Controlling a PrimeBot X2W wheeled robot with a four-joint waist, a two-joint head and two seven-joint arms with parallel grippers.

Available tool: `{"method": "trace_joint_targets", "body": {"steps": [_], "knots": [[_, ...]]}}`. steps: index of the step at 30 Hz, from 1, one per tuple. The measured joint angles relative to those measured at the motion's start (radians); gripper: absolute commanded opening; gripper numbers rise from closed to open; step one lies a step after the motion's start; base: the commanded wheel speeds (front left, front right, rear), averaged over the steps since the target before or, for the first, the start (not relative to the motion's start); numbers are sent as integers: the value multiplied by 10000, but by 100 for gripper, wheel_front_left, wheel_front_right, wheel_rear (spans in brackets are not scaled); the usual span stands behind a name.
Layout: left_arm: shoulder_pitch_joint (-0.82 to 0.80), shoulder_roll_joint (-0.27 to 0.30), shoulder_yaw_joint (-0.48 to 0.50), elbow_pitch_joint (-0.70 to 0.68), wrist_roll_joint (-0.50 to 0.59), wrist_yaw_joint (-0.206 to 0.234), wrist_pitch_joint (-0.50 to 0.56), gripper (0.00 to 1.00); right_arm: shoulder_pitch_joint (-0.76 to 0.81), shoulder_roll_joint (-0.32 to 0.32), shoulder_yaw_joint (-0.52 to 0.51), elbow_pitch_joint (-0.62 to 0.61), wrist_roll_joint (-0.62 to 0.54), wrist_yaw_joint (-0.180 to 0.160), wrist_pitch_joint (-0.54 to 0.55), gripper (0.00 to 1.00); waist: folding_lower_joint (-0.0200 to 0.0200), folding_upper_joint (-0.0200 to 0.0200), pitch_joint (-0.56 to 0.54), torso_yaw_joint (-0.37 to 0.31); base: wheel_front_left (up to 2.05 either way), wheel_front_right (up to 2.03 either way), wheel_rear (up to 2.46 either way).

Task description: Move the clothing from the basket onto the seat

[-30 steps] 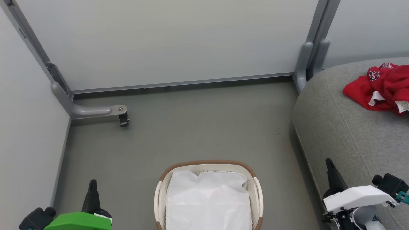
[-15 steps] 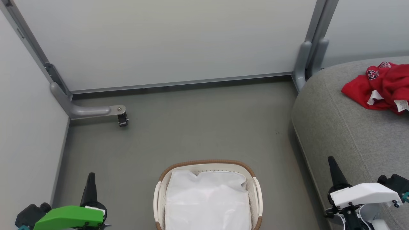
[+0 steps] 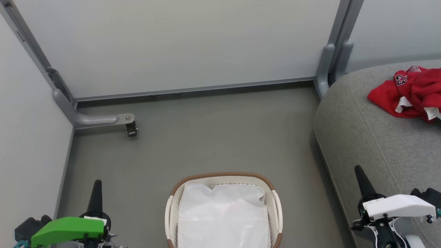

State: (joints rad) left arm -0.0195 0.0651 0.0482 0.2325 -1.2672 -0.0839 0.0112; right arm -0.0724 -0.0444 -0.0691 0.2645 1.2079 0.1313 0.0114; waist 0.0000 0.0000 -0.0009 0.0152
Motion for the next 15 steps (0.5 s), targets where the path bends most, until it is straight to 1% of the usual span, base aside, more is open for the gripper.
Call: {"method": "trace_joint_targets", "body": {"steps": [15], "knots": [[-298, -69, 213, 29, -1151, -142, 341, 0, -110, -8, -155, -58, 1360, 0, 343, 0, 0, 0, 12, -45, 0, 0, 0]]}}
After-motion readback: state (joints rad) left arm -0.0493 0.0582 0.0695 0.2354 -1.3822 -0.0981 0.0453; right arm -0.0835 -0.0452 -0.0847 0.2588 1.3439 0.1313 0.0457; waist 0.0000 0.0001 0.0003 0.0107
